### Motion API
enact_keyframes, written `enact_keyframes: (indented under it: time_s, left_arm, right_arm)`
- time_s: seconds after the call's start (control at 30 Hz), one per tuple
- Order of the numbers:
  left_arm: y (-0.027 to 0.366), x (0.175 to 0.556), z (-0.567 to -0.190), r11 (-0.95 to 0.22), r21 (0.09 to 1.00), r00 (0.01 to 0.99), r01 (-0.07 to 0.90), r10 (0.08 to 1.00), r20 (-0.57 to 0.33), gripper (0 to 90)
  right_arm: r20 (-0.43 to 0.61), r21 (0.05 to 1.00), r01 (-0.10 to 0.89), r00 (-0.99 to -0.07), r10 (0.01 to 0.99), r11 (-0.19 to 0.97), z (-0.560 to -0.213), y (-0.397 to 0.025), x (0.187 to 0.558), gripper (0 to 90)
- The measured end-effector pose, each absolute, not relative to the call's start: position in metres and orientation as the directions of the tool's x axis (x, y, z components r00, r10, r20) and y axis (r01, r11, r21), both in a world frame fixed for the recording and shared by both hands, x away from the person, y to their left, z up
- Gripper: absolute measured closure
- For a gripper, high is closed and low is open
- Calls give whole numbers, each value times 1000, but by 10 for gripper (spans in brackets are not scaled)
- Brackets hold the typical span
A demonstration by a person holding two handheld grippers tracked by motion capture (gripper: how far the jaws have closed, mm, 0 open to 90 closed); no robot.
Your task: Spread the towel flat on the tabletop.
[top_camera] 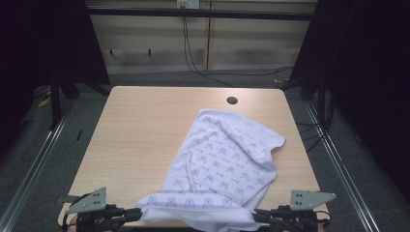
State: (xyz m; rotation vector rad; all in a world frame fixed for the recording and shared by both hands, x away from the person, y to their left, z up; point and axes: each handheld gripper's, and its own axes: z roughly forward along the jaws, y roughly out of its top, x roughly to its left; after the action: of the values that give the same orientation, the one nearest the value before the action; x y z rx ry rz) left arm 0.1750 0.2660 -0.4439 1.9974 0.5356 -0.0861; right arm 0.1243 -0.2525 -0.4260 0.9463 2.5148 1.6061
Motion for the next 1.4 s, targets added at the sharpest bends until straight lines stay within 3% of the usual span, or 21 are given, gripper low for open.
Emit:
enact_keyframes:
  time_s: [0.07,0.1,0.27,0.33,0.4,0.53,0.63,0.83,1.0,1.17,1.4]
  left_arm:
    - [270,162,-438,-384,841,914,382,294,-281,849]
    - [271,157,-438,-378,842,912,385,293,-286,846]
    - [271,153,-436,-398,838,922,374,261,-288,821]
    - [279,157,-432,-358,852,916,382,270,-298,785]
    - [284,160,-428,-328,862,912,387,274,-305,739]
    - [281,180,-425,-331,861,900,386,340,-273,727]
    - [261,213,-434,-349,844,890,407,361,-280,726]
    - [191,290,-475,-489,750,878,445,404,-257,783]
    - [153,313,-503,-553,712,885,433,410,-220,815]
    - [167,304,-502,-558,711,878,428,444,-180,889]
    - [213,280,-501,-524,698,838,488,504,-208,897]
  right_arm:
    - [306,828,478,-824,477,295,-425,-252,120,834]
    - [286,819,472,-829,480,326,-425,-251,110,752]
    - [284,823,476,-817,502,310,-425,-256,107,636]
    - [291,834,474,-813,505,282,-424,-258,110,630]
    - [287,819,505,-772,567,274,-428,-258,118,621]
    - [260,780,555,-708,656,289,-447,-256,142,599]
    - [247,753,587,-671,699,297,-460,-255,158,557]
    - [253,699,644,-629,735,310,-468,-250,174,560]
    - [249,691,662,-594,765,289,-469,-256,171,546]
    - [277,675,681,-589,759,282,-473,-257,172,534]
    - [307,659,696,-596,742,286,-479,-243,185,504]
